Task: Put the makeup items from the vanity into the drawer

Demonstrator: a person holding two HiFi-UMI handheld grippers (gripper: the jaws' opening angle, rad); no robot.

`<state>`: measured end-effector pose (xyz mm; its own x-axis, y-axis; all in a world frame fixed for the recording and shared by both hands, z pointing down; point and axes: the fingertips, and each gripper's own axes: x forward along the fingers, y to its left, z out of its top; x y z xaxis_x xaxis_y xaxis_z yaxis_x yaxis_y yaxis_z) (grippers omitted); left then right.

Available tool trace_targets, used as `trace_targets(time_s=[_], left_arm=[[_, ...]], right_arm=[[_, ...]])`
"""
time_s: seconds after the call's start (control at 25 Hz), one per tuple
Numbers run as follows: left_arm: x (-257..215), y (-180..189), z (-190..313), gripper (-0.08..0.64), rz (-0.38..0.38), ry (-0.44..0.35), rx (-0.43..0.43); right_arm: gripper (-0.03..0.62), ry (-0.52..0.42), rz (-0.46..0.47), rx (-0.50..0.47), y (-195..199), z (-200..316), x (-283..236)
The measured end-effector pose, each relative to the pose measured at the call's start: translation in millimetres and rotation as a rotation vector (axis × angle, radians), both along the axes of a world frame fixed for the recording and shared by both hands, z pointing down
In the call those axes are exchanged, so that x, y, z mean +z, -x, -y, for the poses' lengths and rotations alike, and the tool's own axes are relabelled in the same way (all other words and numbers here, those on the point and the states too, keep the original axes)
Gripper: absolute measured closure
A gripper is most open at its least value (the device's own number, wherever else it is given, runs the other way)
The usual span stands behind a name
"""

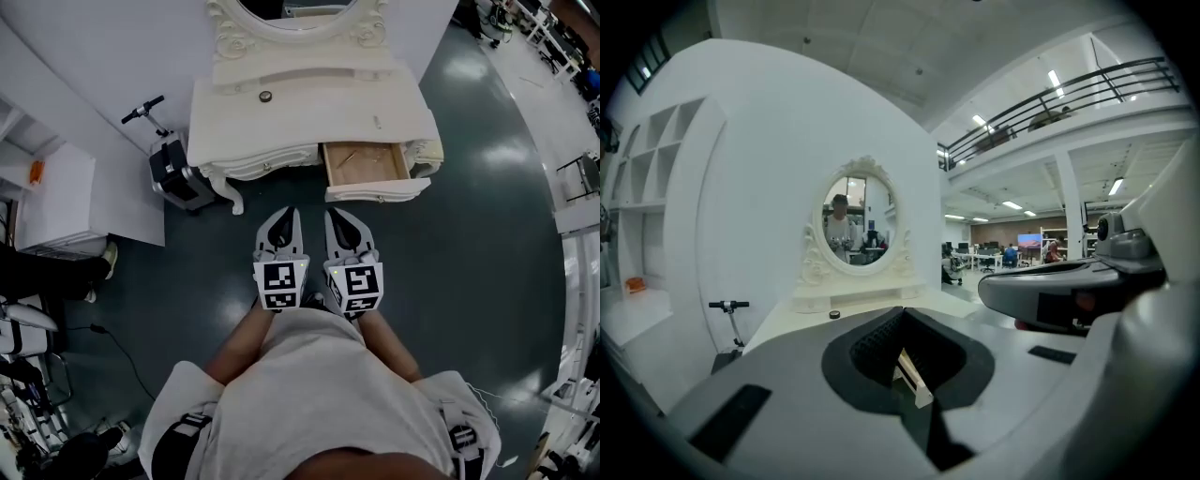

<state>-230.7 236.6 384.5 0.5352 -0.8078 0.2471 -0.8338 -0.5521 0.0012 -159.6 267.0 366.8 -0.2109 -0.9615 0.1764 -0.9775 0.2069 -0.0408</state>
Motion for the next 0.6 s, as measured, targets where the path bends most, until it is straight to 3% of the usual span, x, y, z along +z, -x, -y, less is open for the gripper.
trace_targets(time_s=[0.32, 0.6], left_arm=[[12.5, -14.7, 44.0, 0.554, 0.011, 0.015, 0.032], [21.6, -4.5, 121.5, 0.554, 0.036, 0.034, 0.024]], right_arm=[[0.577, 0.027, -0.003, 0.044, -17.1, 43.6, 12.2], [0.577, 0.067, 0.005, 0.031, -5.5, 120.2, 24.3]])
